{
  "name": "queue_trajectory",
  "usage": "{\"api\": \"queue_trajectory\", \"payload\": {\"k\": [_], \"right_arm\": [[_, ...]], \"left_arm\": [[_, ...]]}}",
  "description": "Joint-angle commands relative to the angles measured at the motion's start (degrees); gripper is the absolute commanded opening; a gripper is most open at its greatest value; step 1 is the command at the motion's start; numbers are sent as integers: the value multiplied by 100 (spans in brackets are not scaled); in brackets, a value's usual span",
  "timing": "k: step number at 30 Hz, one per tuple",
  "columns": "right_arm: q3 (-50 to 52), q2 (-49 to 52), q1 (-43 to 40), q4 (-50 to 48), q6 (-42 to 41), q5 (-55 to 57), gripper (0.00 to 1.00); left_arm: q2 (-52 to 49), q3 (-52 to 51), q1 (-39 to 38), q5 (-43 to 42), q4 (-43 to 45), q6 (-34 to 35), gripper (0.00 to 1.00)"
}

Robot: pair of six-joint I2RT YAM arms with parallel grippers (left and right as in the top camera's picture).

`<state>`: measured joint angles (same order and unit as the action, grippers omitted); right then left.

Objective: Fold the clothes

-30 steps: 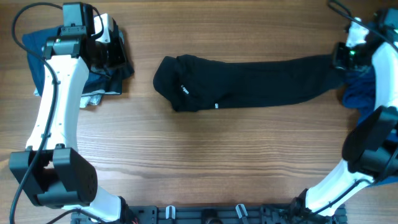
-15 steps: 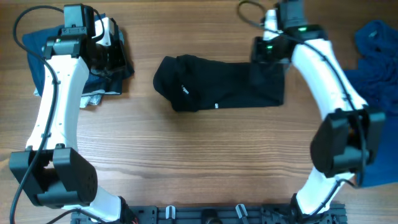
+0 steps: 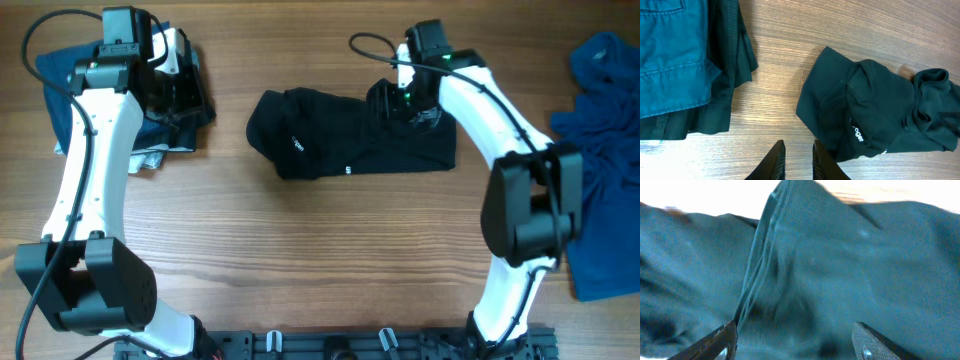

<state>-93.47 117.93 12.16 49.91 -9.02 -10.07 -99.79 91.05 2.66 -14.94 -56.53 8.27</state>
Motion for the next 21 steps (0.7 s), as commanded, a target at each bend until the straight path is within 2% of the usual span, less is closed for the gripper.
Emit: {"api": "queue_trajectory", "payload": {"k": [1,3,5,11,14,21], "right_arm": [[-111,-302,234,393,-426,22,70],[7,-299,619,356,-732,614,69],[35,-258,957,245,-997,1469,75],[35,42,1322,-79,-1370,2564,77],[35,363,1325,-444,-1366,2610,77],[35,557,1344,-533,-1366,2350,72]], "left_arm": [[35,46,31,-109,33,-9,19],[35,46,31,-107,35,-9,19],[35,46,31,-105,44,-9,20],[35,4,31,-55,37,-11,23],[31,4,31,87,31,-11,23],[24,4,31,85,39,-11,24]]}}
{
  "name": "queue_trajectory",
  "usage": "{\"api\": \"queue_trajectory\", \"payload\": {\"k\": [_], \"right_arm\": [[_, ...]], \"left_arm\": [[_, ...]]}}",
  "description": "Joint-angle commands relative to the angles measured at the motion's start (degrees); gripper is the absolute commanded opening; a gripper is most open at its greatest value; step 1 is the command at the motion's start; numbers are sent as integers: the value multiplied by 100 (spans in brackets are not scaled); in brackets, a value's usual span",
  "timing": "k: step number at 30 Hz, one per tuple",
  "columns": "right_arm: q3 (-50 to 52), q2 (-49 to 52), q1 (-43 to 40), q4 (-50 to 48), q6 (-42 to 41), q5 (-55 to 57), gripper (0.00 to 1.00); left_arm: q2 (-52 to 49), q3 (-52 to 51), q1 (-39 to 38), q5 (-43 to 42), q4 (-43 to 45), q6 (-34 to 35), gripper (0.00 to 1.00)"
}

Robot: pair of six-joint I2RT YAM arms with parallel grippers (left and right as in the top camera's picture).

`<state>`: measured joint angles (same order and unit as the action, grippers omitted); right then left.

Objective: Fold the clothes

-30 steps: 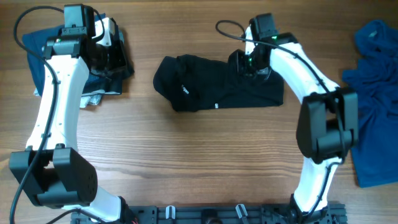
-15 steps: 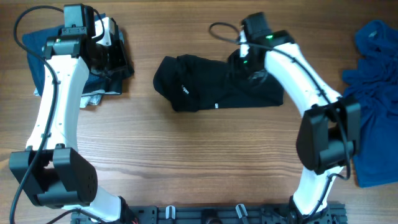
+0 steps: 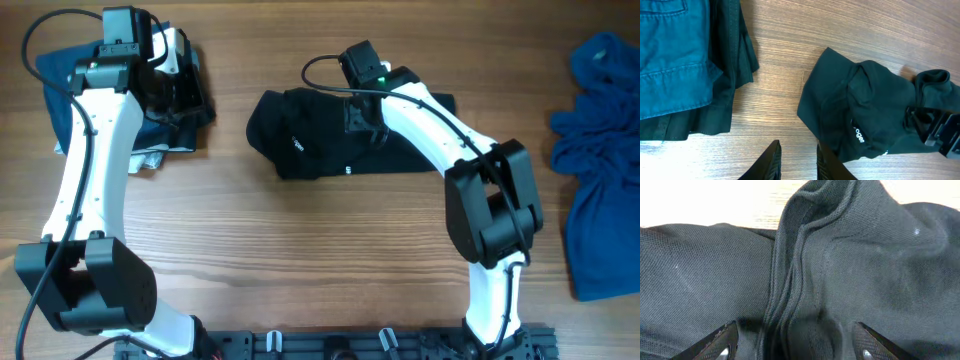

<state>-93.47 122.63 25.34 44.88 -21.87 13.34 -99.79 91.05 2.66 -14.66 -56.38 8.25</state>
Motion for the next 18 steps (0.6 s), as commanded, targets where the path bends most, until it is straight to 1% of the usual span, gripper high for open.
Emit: {"api": "queue_trajectory", "payload": {"k": [1,4,6,11,12,13,16,18], "right_arm": [[35,87,26,-35,-81,11,72],[50,140,26,2,-79,15,68],[61,264,33,50,-85,7,62],[61,468,90,197,-85,105,61],[59,466,90,214,-76,138,56],[57,442,90,256,-79,236,49],[42,321,87,417,-74,426,40],[22,166,87,538,-72,422,34]], "left_arm": [[24,4,31,57,22,-9,24],[24,4,31,59,11,-9,24],[24,4,31,59,9,-9,24],[24,4,31,57,9,-9,25],[24,4,31,57,11,-9,25],[24,4,31,57,13,-9,25],[24,4,31,57,17,-7,25],[24,4,31,57,20,-7,28]]}}
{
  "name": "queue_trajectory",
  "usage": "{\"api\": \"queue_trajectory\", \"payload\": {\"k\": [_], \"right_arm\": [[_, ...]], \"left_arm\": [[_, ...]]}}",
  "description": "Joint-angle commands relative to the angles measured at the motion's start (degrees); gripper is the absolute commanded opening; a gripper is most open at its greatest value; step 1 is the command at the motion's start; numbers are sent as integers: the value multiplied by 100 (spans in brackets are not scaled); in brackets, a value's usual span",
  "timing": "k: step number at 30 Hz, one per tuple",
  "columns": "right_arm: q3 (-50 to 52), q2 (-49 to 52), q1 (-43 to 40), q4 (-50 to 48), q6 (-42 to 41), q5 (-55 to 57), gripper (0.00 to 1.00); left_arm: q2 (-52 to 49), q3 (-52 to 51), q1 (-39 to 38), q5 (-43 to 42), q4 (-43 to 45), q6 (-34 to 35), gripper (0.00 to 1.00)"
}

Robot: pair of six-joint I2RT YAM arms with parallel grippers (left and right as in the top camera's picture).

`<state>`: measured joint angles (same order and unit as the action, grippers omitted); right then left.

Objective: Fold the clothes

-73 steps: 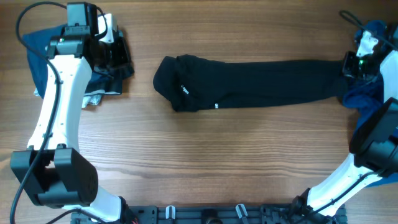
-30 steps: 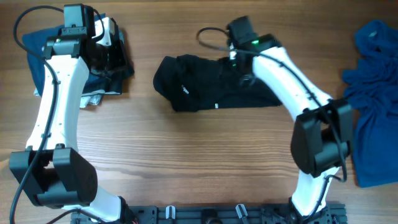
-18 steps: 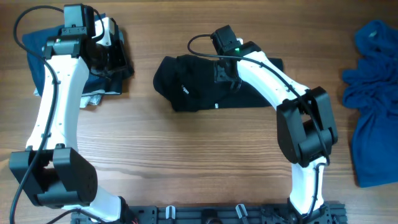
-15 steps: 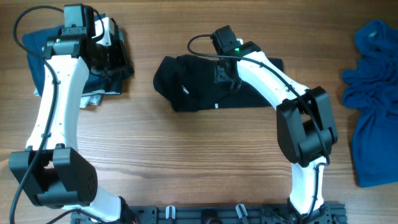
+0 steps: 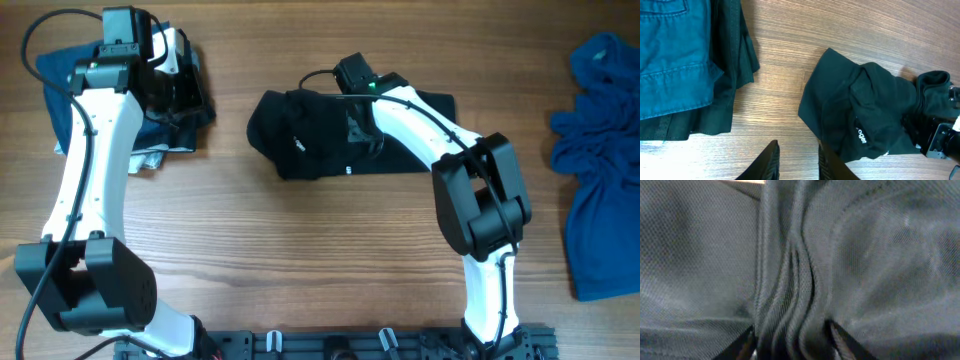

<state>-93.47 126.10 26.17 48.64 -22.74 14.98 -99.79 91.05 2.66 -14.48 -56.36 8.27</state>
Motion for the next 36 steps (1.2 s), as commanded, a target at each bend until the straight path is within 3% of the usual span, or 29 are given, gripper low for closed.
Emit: {"api": "queue_trajectory", "payload": {"k": [1,9,12,14,25,36], "right_arm": [[2,-249,4,216,15,258,30],[-2,-428,7,444,28,-223,28],[0,-431,7,551,28,-664,10],[0,-431,20,614,24,-874,4],[22,-374,199,809,26,-887,4],[4,-970,188,1058,28,-1156,4]], "left_arm": [[24,4,31,39,17,-11,29],[24,4,31,39,15,-9,29],[24,4,31,39,15,-9,29],[24,4,31,39,15,-9,29],[24,4,31,39,11,-9,30],[24,4,31,39,13,-9,31]]}}
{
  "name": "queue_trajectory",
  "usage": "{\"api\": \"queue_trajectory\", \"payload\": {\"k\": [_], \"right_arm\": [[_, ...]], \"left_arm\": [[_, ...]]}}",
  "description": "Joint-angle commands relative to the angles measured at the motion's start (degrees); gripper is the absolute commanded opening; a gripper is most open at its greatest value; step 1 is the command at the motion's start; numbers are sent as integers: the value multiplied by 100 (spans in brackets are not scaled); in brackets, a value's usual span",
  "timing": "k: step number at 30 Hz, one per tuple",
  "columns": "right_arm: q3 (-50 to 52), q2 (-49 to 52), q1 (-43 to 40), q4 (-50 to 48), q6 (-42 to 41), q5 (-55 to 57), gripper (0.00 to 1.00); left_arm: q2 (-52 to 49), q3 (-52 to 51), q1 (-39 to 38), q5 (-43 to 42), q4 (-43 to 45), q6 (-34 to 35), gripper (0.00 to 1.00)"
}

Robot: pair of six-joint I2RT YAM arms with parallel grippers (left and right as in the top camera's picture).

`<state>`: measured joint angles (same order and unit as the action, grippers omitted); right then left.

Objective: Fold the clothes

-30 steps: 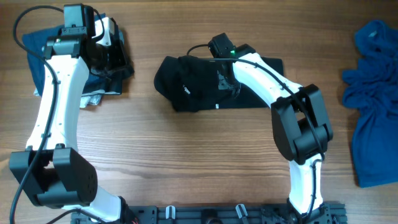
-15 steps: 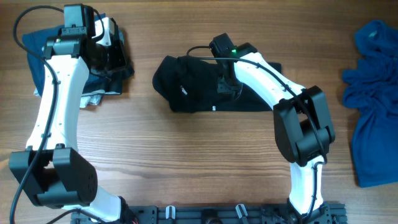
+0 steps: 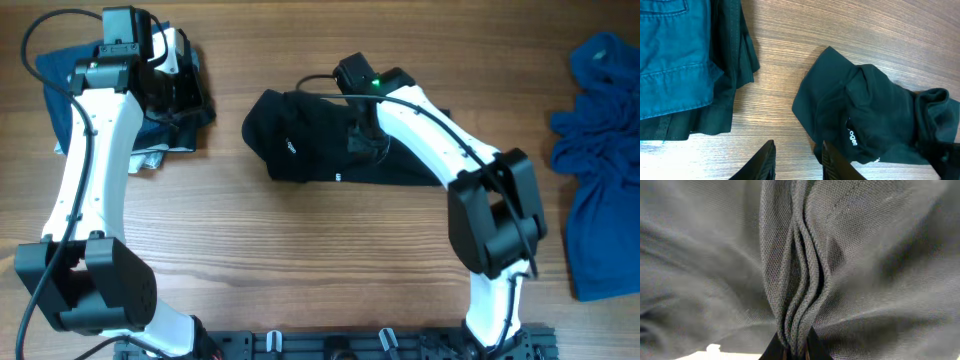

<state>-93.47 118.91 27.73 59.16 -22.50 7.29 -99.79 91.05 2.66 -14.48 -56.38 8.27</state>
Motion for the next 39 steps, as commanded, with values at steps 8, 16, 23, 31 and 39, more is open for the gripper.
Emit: {"api": "queue_trajectory", "payload": {"k": [8,16,23,31,39], "right_arm": [[35,-201,39,-103,4,-507,16],[35,-201,39,-170,232,-1058,71],[-229,-402,-448,-251,901,-1362,82],[-221,-675,-1185,179,1060,-1307,86],[-221,-675,-1305,201,1204,-1290,86]], "left_arm": [[24,4,31,39,15,-9,31],[24,4,31,37,15,-9,51],[-446,2,-109,-66,203,-63,77],[-1598,2,-1010,-468,1152,-883,94],[-2476,2,-1576,216,1392,-1257,100]]}}
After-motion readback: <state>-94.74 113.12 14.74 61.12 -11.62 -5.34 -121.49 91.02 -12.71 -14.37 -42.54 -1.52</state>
